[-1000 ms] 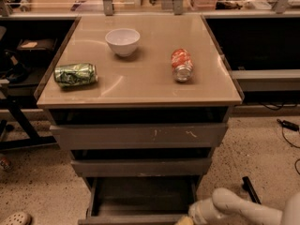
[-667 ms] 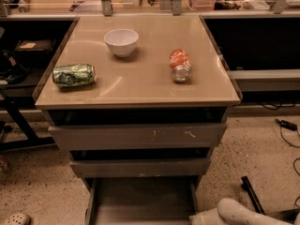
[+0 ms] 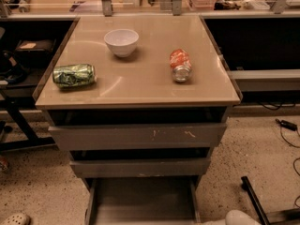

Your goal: Open bottom drawer

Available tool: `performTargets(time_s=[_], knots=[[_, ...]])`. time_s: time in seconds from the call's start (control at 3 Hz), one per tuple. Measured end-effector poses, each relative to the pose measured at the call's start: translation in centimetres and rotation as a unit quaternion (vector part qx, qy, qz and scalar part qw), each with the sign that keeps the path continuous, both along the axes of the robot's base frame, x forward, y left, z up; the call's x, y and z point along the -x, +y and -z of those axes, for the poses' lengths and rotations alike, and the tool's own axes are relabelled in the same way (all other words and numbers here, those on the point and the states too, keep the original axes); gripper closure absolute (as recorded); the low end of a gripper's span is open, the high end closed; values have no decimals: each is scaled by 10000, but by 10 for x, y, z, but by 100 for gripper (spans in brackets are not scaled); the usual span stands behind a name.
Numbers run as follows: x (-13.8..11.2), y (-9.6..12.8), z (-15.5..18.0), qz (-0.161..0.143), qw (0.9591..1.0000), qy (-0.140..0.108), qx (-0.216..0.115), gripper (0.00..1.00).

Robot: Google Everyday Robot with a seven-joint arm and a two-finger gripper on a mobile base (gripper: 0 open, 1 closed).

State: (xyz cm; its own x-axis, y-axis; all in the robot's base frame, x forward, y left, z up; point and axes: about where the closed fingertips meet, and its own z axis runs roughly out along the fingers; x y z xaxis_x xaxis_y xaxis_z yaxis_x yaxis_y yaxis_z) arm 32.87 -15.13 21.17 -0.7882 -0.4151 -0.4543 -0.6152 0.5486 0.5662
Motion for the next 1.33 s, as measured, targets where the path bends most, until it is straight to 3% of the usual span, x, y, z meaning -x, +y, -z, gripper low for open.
performTargets(time_s=[0.33,0.67,1.0,1.33], knots=[[31,-27,-45,463,9983,-351,87,0],[82,-70,-101,1012,9923,-550,449,0],[105,-108,-128,1345,9856,-657,787,0],[104,-108,-128,1348,9855,-660,789,0]])
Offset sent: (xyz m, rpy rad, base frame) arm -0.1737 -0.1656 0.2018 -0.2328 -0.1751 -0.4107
